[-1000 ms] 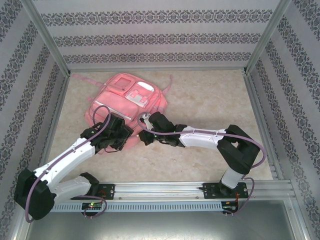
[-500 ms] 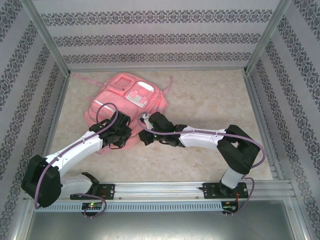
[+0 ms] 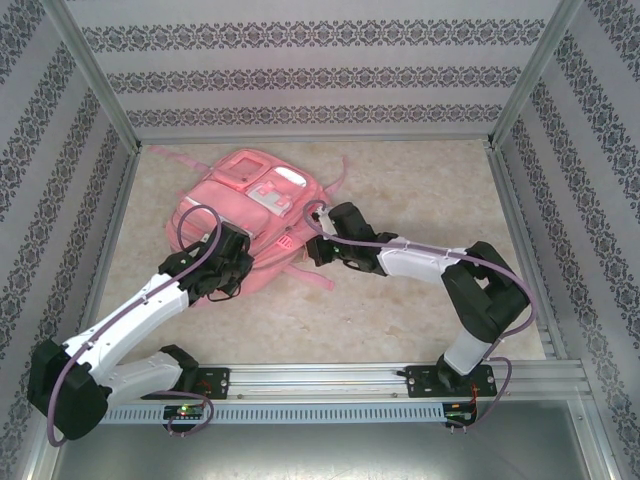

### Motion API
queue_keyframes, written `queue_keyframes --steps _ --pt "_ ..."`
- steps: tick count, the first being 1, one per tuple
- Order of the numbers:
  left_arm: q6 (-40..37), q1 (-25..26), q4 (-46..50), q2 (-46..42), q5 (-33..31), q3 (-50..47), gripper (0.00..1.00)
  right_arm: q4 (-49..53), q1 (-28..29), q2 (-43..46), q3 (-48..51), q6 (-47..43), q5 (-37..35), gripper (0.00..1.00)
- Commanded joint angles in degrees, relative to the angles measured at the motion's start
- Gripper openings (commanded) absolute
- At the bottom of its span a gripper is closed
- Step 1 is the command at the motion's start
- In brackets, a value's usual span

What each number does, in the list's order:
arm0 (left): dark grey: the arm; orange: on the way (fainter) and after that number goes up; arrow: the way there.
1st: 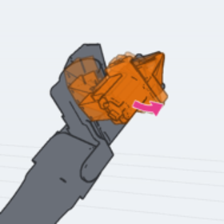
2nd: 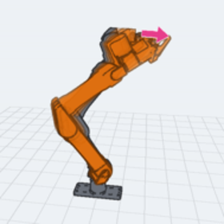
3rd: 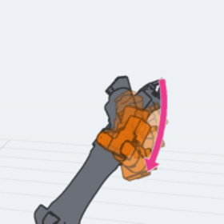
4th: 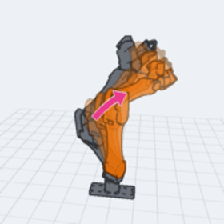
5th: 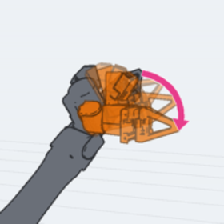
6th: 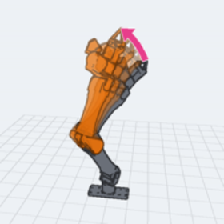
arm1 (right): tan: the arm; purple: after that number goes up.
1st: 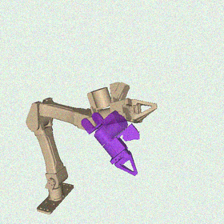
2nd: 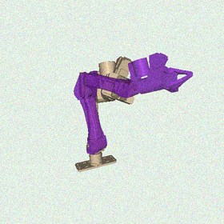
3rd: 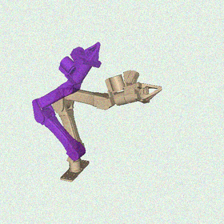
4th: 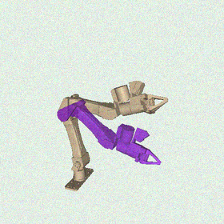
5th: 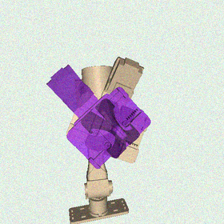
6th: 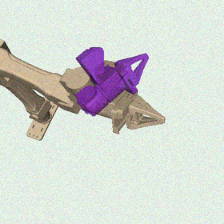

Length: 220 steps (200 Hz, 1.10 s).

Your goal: Pack the student bag

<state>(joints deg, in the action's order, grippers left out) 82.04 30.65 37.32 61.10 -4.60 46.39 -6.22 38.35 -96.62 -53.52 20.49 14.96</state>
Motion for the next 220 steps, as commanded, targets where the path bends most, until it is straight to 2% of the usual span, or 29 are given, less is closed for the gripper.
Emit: queue_keyframes --steps 1,24,54,76,88,103,113,148,209,220 --pt "-3.7 -0.2 9.4 -3.0 -5.6 2.4 0.00 0.9 -6.2 -1.4 -1.4 -2.8 -7.5 0.00" --pt "-4.5 -0.1 6.6 -1.9 -2.8 2.0 0.00 0.9 -8.5 -2.5 -3.1 -2.6 -6.3 0.00" --pt "-8.0 0.2 -3.0 2.6 5.1 2.1 0.00 1.5 -8.6 -1.8 -3.5 -3.0 -6.2 0.00" --pt "-8.4 2.7 -6.5 7.1 6.9 4.6 0.00 2.3 -8.9 -0.9 -3.3 -2.9 -6.4 0.00" --pt "-7.8 4.5 -8.8 9.7 7.4 6.0 0.00 2.9 -9.2 -0.1 -3.2 -2.2 -6.2 0.12" --pt "-6.6 6.8 -11.7 13.4 8.4 7.9 0.00 3.4 -9.8 1.8 -2.2 -1.2 -6.5 0.33" --pt "-6.0 8.3 -12.9 16.3 8.5 9.8 0.00 3.7 -10.3 3.5 -1.5 -0.5 -7.2 0.40" --pt "-6.8 12.5 -13.9 27.2 9.2 18.9 0.00 5.0 -13.2 10.5 2.4 1.9 -9.6 0.47" --pt "-10.3 16.0 -11.8 43.8 13.7 37.4 0.00 9.0 -19.4 23.9 8.5 3.0 -12.9 0.60" --pt "-11.4 16.1 -10.3 44.8 13.9 39.4 0.14 10.2 -20.7 26.1 9.1 3.2 -13.6 0.64"
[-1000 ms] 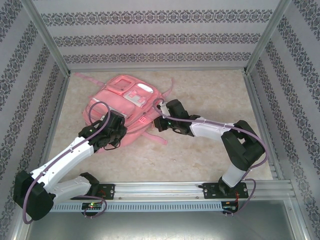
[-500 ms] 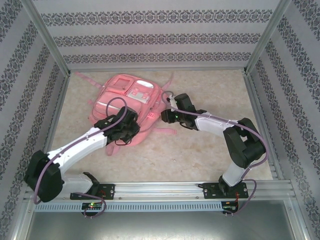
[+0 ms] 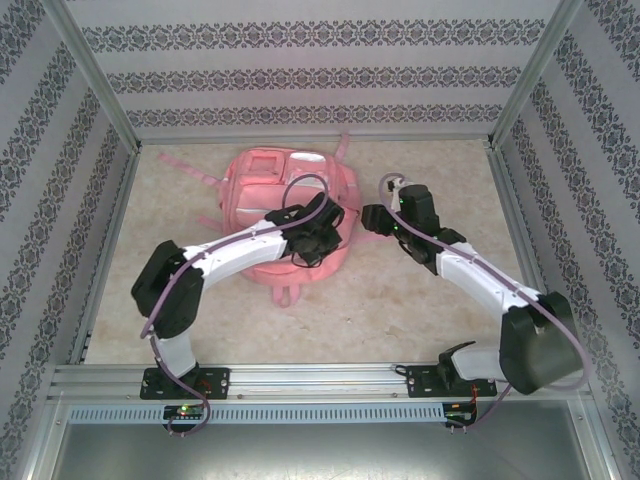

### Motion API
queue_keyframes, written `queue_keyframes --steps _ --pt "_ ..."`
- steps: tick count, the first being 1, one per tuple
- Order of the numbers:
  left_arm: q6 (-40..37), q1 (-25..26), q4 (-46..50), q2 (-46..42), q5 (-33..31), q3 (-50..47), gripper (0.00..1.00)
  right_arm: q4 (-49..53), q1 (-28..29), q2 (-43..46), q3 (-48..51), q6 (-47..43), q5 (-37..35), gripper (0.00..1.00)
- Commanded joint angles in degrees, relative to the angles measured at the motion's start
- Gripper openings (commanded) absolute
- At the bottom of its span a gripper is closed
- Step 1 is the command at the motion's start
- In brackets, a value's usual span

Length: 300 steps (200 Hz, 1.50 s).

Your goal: Pack the student bag

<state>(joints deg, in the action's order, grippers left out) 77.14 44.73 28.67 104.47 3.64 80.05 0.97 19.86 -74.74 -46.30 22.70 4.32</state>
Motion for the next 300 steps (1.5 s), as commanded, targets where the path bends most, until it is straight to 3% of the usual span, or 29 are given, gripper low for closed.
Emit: queue_keyframes --steps 1,26,32,40,44,58,94,132,170,189,216,247,300 --pt "-6.6 2.0 -1.6 1.4 5.6 5.8 0.15 3.0 -2.3 4.4 2.0 1.0 -3.0 0.64" --pt "-10.5 2.0 0.9 0.1 3.2 7.8 0.54 4.2 -4.8 9.0 3.3 0.9 -4.0 0.74" --pt "-11.6 2.0 2.1 -0.7 1.9 8.3 0.68 4.5 -5.3 9.9 3.6 0.9 -4.2 0.77" --pt "-13.1 1.9 3.7 -1.7 0.3 8.9 0.82 4.7 -6.0 11.1 3.8 0.8 -4.4 0.90" --pt "-13.8 1.8 4.5 -2.3 -0.5 9.2 0.88 4.7 -6.2 11.6 3.8 0.7 -4.5 0.97" --pt "-16.1 1.3 7.3 -4.8 -2.9 9.8 1.00 4.8 -7.0 13.0 3.9 0.0 -4.5 0.98" --pt "-22.3 -2.5 13.6 -13.0 -8.7 9.0 1.00 5.0 -7.7 15.4 3.4 -1.7 -5.5 0.98" --pt "-31.4 -12.9 20.2 -22.0 -15.7 5.8 1.00 5.4 -7.8 16.3 2.0 -5.1 -8.9 0.98" --pt "-45.0 -22.4 14.8 -31.5 -29.4 -4.5 1.00 1.9 -7.8 16.1 4.5 -7.7 -15.6 0.98" --pt "-50.0 -28.3 11.5 -32.5 -31.4 -9.8 1.00 1.1 -7.8 15.2 5.2 -10.2 -17.9 0.98" --pt "-56.4 -34.9 0.0 -32.2 -31.9 -20.3 1.00 -1.7 -7.9 11.9 6.8 -17.9 -19.8 0.98" --pt "-57.2 -41.1 -16.3 -31.4 -29.3 -32.1 1.00 -6.0 -9.5 6.8 8.6 -20.7 -21.8 0.98" --pt "-65.5 -43.7 -44.4 -25.6 -25.2 -44.5 1.00 -26.8 -14.2 -1.0 15.4 -23.9 -20.3 0.98"
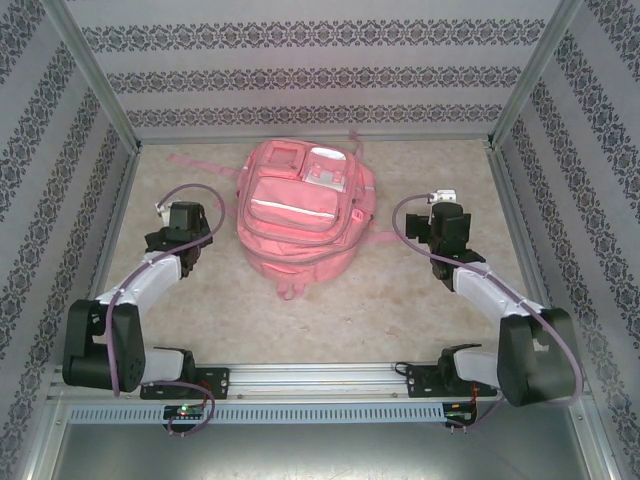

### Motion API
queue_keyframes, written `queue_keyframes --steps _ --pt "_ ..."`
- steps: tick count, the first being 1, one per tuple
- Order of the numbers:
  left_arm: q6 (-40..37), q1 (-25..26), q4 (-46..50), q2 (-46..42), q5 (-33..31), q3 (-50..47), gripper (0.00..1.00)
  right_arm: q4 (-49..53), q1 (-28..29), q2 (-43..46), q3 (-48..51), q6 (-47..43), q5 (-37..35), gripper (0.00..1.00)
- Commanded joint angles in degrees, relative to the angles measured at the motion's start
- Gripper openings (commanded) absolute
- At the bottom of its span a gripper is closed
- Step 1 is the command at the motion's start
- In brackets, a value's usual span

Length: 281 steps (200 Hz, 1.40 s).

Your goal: Pack the student bag

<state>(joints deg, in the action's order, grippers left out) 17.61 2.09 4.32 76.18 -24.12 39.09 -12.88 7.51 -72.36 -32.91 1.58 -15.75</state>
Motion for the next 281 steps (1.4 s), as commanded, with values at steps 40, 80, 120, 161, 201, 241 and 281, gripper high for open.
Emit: queue_keyframes --steps 40,80,120,161,201,241,281 --pt "-11.2 -1.2 -37.6 9.9 7.2 -9.1 1.00 -23.7 -3.5 -10.6 4.7 -1.1 5.2 0.98" --pt "-15.0 -1.2 -46.8 11.1 15.7 -13.3 1.00 -39.4 -4.8 -13.1 12.4 -0.1 8.1 0.98" --pt "-16.3 -1.5 -52.8 13.4 20.0 -15.9 1.00 -42.3 -4.8 -14.9 13.6 0.2 7.5 0.98" --pt "-16.4 -1.5 -52.9 13.2 20.1 -15.9 1.00 -39.0 -5.4 -14.0 11.4 0.4 8.4 0.98" --pt "-16.4 -1.5 -53.1 13.3 20.1 -16.0 1.00 -39.3 -5.4 -14.1 11.4 0.4 8.3 0.98" --pt "-16.5 -1.5 -53.0 13.2 20.1 -15.9 1.00 -39.3 -5.4 -14.1 11.4 0.3 8.2 0.98" --pt "-16.5 -1.5 -52.9 13.2 20.2 -15.9 1.00 -39.3 -5.4 -14.1 11.4 0.5 8.4 0.98"
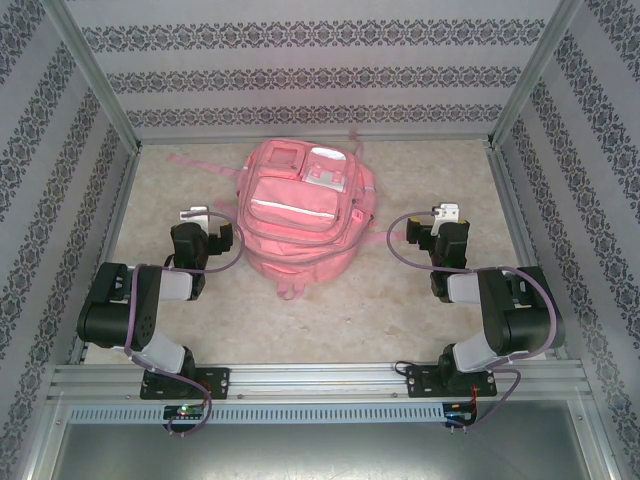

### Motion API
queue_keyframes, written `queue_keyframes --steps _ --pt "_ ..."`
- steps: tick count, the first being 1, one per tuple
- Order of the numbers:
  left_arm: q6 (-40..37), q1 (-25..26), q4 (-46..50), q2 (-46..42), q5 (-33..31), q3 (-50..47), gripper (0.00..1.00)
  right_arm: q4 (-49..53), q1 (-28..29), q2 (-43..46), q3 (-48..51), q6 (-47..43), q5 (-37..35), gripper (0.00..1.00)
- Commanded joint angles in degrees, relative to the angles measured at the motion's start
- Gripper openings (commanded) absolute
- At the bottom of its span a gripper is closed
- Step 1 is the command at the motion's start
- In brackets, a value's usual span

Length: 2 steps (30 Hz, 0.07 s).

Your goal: Pack the student bag

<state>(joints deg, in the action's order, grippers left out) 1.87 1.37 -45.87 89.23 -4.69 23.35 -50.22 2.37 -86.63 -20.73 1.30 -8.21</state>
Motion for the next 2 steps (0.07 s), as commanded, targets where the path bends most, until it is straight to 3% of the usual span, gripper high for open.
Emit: queue_keyframes --steps 1,2 --pt "-0.7 -0.8 -2.6 0.2 0.7 -0.2 1.00 -2.0 -0.3 0.2 -0.8 0.8 0.8 0.98" --pt "-0.7 -0.8 -2.7 0.1 0.7 -0.2 1.00 -1.9 -0.3 0.2 -0.8 0.8 0.8 0.98"
